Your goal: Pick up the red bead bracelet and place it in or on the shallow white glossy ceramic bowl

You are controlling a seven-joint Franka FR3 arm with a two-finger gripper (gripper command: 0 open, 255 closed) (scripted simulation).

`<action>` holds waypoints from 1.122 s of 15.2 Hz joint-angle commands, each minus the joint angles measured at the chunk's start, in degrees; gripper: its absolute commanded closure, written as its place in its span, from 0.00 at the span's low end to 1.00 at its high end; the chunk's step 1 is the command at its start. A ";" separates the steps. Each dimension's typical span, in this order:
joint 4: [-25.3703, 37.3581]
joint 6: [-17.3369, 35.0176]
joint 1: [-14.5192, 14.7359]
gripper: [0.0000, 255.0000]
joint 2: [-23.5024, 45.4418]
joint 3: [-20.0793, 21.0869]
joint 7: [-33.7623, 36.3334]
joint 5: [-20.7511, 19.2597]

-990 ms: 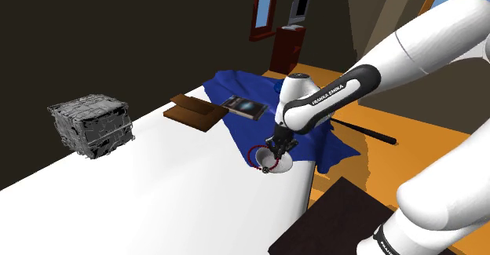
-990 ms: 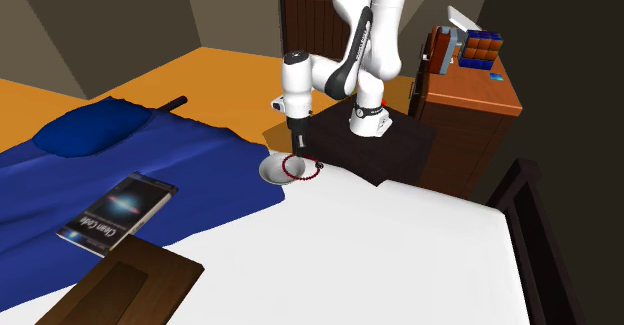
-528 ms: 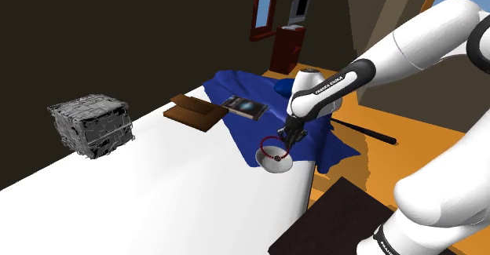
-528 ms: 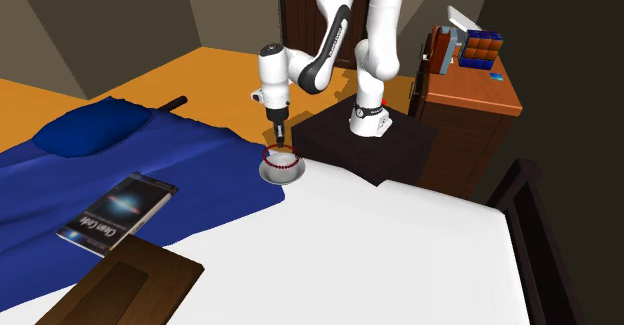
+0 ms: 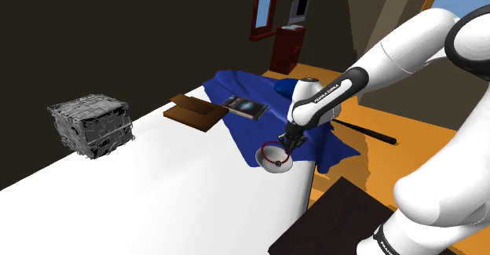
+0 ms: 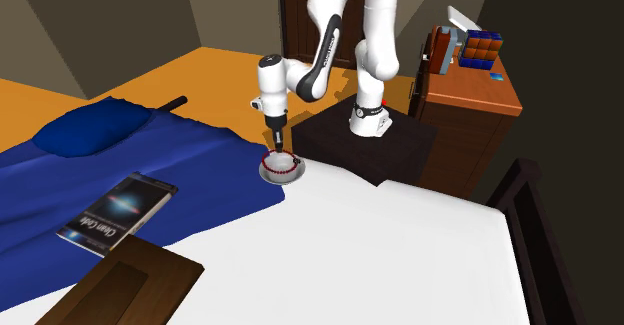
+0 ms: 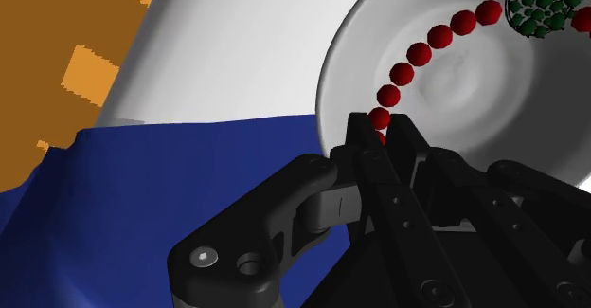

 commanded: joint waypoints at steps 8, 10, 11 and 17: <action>0.02 5.33 0.73 1.00 5.84 -1.47 3.78 -5.08; 0.02 5.32 0.74 1.00 5.84 -1.47 3.78 -5.08; 0.02 5.32 0.74 1.00 5.84 -1.47 3.78 -5.08; 0.04 5.34 0.75 0.00 5.88 -1.48 3.81 -5.11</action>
